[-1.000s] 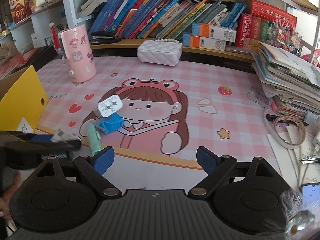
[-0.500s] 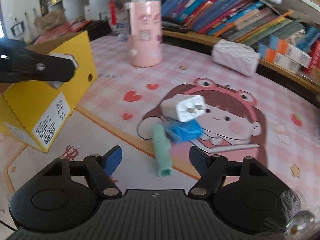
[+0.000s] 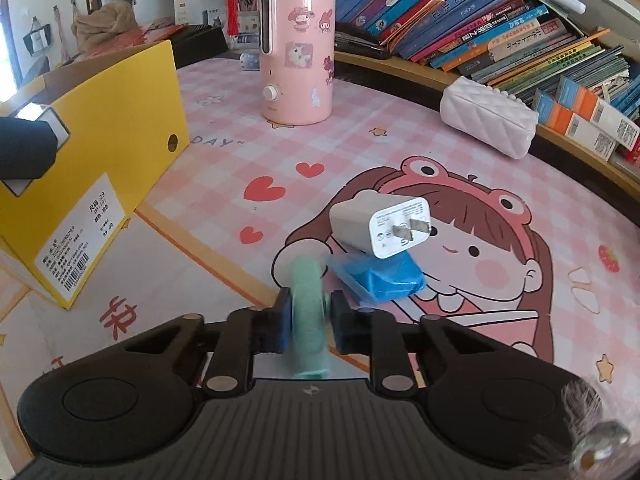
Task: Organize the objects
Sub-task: 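Carry the medicine box in the left tool while the right tool carries the roller to the yellow box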
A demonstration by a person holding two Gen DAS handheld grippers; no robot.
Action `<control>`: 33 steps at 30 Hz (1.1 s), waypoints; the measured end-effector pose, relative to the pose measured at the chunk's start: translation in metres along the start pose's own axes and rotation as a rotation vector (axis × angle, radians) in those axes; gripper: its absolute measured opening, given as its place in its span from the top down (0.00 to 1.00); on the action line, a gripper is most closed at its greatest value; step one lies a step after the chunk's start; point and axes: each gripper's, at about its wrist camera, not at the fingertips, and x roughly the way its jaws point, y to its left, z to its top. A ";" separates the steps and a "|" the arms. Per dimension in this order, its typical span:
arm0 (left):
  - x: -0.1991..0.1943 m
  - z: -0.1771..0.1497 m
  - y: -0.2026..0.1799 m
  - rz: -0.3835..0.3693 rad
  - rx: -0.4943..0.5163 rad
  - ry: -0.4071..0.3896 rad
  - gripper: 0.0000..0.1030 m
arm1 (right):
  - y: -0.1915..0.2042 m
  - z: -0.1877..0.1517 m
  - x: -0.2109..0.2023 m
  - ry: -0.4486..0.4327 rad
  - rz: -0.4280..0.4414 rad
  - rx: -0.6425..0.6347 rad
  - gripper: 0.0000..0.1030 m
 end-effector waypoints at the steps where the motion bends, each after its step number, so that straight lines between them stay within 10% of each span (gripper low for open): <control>1: 0.000 -0.001 0.000 -0.002 -0.001 -0.001 0.48 | -0.001 0.000 -0.004 0.000 0.005 0.008 0.83; 14: -0.018 -0.014 -0.008 -0.086 0.000 -0.012 0.48 | -0.006 -0.013 -0.076 -0.010 0.033 0.212 0.83; 33: -0.072 -0.053 0.027 -0.214 -0.004 -0.055 0.48 | 0.055 -0.048 -0.138 -0.040 -0.119 0.175 0.82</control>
